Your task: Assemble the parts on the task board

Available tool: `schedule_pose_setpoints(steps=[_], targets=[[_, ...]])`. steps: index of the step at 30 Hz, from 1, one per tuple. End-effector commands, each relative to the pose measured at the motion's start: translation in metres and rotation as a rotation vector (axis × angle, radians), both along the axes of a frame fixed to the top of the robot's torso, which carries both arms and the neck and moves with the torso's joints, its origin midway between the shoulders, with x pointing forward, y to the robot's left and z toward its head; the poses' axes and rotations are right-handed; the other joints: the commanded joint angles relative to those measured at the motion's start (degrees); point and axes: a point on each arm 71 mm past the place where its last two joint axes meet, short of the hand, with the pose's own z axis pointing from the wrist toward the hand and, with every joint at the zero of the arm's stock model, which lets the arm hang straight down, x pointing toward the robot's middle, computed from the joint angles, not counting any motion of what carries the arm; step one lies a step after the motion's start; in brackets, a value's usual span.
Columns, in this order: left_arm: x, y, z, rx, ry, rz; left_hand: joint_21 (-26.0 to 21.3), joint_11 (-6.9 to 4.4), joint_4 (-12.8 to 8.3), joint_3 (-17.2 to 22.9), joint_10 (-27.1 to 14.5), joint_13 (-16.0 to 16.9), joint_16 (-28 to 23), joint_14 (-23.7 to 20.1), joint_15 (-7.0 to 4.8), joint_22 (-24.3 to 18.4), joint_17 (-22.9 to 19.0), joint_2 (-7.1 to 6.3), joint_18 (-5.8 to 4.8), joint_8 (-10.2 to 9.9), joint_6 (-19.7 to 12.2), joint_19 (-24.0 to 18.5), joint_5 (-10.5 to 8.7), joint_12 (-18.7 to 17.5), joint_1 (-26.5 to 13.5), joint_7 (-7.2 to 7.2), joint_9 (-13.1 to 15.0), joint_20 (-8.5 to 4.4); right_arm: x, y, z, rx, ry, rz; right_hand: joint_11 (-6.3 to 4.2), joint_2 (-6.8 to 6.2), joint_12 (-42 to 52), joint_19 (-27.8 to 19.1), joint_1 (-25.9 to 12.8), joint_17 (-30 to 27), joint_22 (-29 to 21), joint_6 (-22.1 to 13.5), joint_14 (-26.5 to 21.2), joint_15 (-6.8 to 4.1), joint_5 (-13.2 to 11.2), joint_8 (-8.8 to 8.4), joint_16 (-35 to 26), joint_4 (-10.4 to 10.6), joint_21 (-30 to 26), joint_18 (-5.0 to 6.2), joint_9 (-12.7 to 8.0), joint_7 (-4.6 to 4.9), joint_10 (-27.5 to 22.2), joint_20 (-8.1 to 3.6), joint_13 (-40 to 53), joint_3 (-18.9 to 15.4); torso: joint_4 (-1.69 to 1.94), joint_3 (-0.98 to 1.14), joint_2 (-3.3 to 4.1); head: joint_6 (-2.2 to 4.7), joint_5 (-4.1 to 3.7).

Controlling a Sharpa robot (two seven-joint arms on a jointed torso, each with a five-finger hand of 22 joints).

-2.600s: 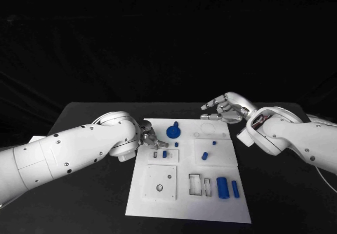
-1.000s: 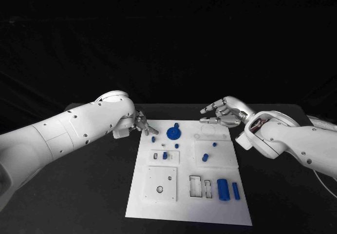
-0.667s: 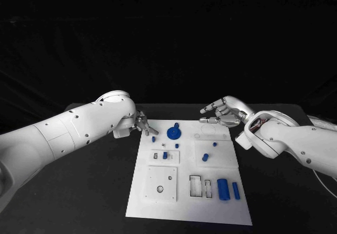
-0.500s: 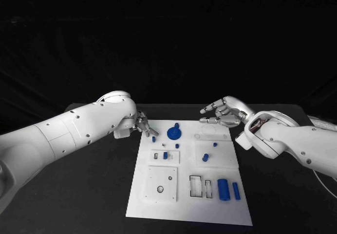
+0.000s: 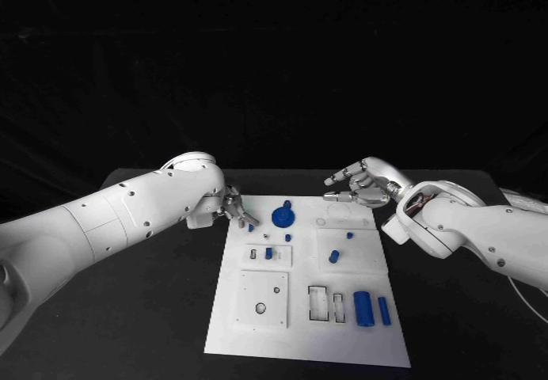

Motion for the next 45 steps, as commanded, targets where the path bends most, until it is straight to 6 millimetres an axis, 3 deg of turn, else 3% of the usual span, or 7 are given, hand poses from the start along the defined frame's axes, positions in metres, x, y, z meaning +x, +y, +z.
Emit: schedule_pose_setpoints(steps=[1,31,42,43,45], targets=[[-0.0003,-0.0022,-0.0001,-0.014,0.001,-0.011,0.30,0.07,0.00,0.40,0.43,0.07,0.17,6.04,-0.39,2.76,15.09,0.11,-0.27,0.40,0.36,1.89,0.03,0.34,0.70,0.02,-0.10,-0.21,-0.0006,0.0016,-0.0007,-0.001,0.003,0.017,0.08,0.59,-0.25,-0.38,0.04,6.21,-0.08,-0.21,3.81,0.34,0.21,0.15,-0.39,0.02,-0.30,0.43,0.08,-0.19,-0.44,0.13,4.41,-0.32,-0.01,0.01,0.07,-0.05,-0.04],[-0.0006,-0.0027,-0.0002,-0.043,0.005,0.007,0.62,-0.15,-0.12,1.98,0.88,0.49,0.17,6.04,-0.60,3.27,15.09,1.19,-0.37,0.81,0.63,2.06,0.11,0.71,2.72,-0.23,-0.12,-0.41,0.0001,0.0027,-0.0015,-0.002,0.008,0.019,0.07,0.64,-0.17,-0.37,0.06,6.26,-0.08,-0.20,3.83,0.33,0.26,0.16,-0.37,0.03,-0.31,0.43,0.08,-0.20,-0.41,0.13,4.44,-0.34,0.01,0.00,0.03,-0.22,0.08],[-0.0009,-0.0043,-0.0005,-0.037,0.008,0.016,1.16,-0.51,0.35,-0.59,1.60,1.08,0.17,6.04,-0.87,4.08,15.09,0.43,-0.53,2.13,1.76,2.34,-0.25,1.27,-2.48,-0.69,0.50,-0.63,0.0001,0.0031,-0.0016,-0.002,0.010,0.020,0.06,0.69,-0.03,-0.33,0.10,6.31,0.00,-0.13,3.85,0.32,0.31,0.19,-0.35,0.04,-0.28,0.41,0.10,-0.22,-0.34,0.12,4.49,-0.40,0.04,0.00,0.02,-0.08,0.13],[-0.0008,-0.0049,-0.0008,-0.034,0.007,0.020,1.22,-0.58,0.34,-1.28,1.69,1.17,0.17,6.04,-0.94,4.18,15.09,0.32,-0.55,2.32,1.79,2.37,-0.45,1.35,-3.11,-0.77,0.64,-0.69,0.0001,0.0033,-0.0016,-0.002,0.010,0.020,0.06,0.69,-0.03,-0.33,0.10,6.31,0.00,-0.13,3.85,0.32,0.31,0.19,-0.35,0.04,-0.28,0.41,0.10,-0.22,-0.34,0.12,4.49,-0.40,0.03,0.00,0.04,-0.04,0.15],[-0.0005,-0.0055,-0.0015,-0.028,0.006,0.028,1.28,-0.73,0.26,-2.55,1.84,1.29,0.17,6.04,-1.04,4.30,15.09,0.40,-0.57,2.67,1.86,2.40,-3.12,1.44,-4.04,-0.90,0.91,-0.82,0.0000,0.0034,-0.0016,-0.002,0.010,0.020,0.06,0.69,-0.03,-0.33,0.10,6.31,0.00,-0.13,3.85,0.32,0.31,0.19,-0.35,0.04,-0.28,0.41,0.10,-0.22,-0.34,0.12,4.49,-0.40,0.03,-0.02,0.04,-0.03,0.15]])
